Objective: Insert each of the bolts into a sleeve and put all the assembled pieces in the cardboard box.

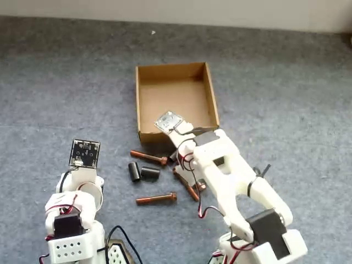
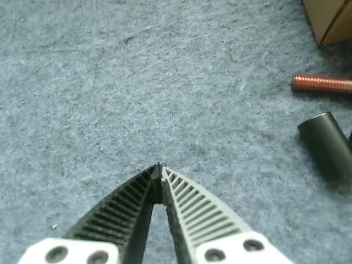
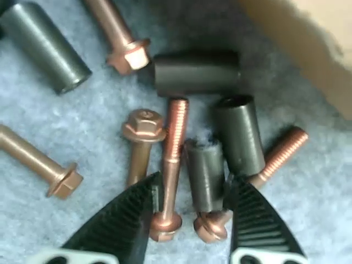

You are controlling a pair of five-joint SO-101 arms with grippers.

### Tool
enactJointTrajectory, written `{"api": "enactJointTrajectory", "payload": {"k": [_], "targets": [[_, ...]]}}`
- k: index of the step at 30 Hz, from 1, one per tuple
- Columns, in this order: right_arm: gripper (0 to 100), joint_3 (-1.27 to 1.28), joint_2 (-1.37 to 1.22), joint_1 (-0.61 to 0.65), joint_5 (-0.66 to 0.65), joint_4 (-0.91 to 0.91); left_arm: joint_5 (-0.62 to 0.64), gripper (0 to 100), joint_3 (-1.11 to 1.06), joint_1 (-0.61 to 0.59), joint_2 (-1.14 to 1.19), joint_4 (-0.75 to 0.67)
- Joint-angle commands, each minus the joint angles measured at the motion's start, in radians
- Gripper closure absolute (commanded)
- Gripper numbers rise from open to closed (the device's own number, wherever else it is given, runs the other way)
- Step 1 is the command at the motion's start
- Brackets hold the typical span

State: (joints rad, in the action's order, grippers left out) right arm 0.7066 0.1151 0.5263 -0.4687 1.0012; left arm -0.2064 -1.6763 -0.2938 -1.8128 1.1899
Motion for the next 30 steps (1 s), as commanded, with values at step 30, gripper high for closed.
{"api": "enactJointTrajectory", "payload": {"k": [30], "targets": [[81.4,-0.088,0.038,-0.111,0.048,-0.027,-0.015,99,-0.008,-0.013,-0.004,-0.021]]}}
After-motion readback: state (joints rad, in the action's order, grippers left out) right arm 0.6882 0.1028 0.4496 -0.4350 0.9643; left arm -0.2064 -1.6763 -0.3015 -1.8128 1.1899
